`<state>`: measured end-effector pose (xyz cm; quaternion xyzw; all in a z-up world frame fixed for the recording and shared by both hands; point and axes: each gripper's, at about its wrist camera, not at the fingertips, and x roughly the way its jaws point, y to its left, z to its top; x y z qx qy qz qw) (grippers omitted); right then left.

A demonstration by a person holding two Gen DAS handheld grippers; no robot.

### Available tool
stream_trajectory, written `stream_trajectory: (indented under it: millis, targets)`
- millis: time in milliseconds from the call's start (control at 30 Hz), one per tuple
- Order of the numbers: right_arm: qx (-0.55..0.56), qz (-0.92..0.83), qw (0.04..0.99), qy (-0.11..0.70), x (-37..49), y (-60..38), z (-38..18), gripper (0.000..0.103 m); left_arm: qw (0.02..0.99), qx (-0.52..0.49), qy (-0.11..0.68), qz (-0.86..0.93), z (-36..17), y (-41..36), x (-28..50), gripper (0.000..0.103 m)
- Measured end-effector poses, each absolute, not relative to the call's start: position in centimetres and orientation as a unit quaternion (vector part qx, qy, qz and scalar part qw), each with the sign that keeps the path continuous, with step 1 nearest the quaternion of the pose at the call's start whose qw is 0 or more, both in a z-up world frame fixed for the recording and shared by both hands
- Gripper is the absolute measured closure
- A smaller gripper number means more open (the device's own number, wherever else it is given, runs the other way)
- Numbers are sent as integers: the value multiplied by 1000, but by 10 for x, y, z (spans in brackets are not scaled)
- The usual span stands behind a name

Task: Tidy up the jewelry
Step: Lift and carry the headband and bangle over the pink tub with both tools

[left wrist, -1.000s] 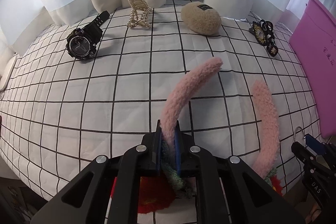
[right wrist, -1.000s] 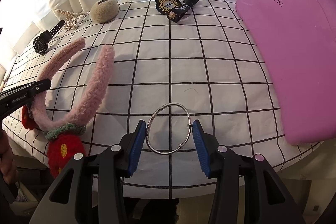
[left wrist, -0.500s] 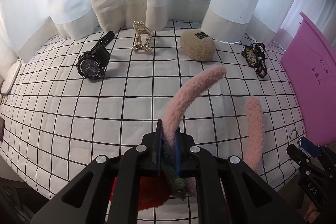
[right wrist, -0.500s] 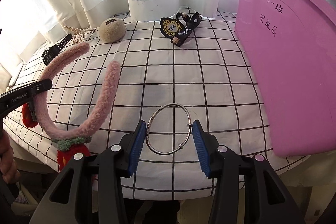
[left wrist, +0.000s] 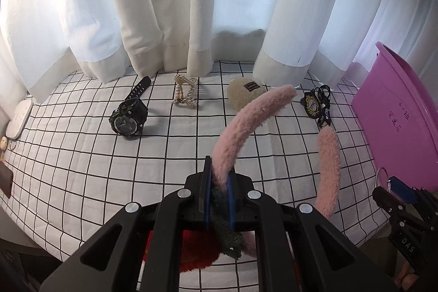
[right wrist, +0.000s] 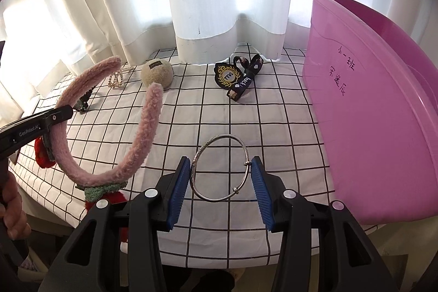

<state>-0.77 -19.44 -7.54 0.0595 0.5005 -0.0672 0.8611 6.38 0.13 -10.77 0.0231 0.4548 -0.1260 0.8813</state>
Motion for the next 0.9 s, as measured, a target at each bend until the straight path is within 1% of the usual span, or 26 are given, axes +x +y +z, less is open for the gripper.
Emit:
stream_trajectory:
  millis: [500,900]
  targets:
    - [51,-80,891,444,-9,-209,-22,58,900,32,406,-156,-59,-22,67,93]
    - [57,-122,910,393,-23,-245,24,58,908,48,361,-205,-17,-70,65,93]
